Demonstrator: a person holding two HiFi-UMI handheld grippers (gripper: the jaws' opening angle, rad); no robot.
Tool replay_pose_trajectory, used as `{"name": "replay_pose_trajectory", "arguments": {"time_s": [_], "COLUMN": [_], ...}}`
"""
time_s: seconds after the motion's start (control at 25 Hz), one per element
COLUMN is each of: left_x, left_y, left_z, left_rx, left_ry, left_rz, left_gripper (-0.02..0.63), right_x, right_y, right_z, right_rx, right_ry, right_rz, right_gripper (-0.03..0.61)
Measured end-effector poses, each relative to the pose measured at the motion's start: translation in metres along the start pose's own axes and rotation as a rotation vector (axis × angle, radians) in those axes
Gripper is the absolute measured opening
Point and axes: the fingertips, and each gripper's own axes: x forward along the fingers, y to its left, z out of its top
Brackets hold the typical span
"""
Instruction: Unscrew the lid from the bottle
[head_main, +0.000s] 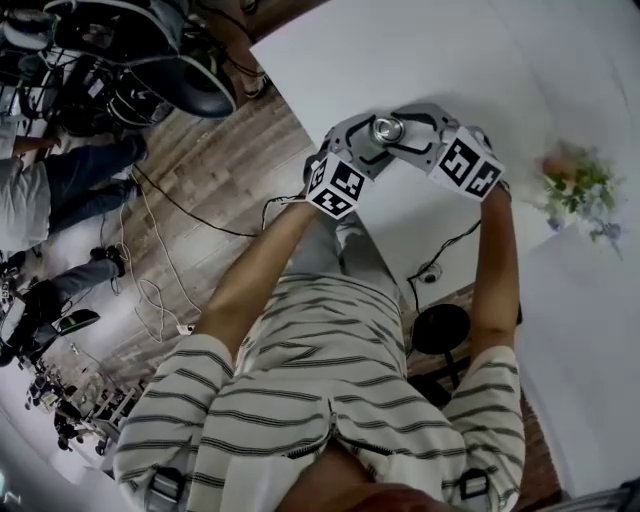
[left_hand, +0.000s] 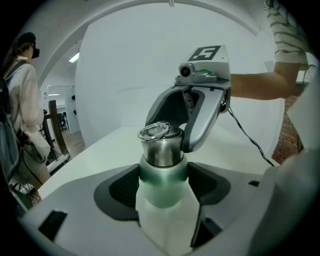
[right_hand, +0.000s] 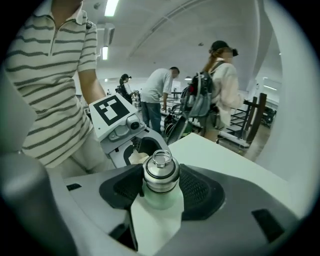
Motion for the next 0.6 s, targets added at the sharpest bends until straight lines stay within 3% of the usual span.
{"name": "replay_pose_trajectory", "arguments": {"time_s": [0.28, 0.6], "left_x": [0.0, -0.0013], "left_y": [-0.0004, -0.0019], "left_z": [0.001, 0.0015], "left_rx": [0.016, 0.023], "left_ry": [-0.001, 0.0], "left_rz": [-0.02, -0.029], "left_gripper": [0.307, 0.307], "right_x": [0.0002, 0.0012], "right_y": [0.0022, 0.0052], "right_z": [-0.0008, -0.0032], "right_rx": [-0.132, -0.161], "right_ry": [0.089, 0.138], "right_rz": [0.147, 0.141], "right_gripper": [0.238, 0.241]}}
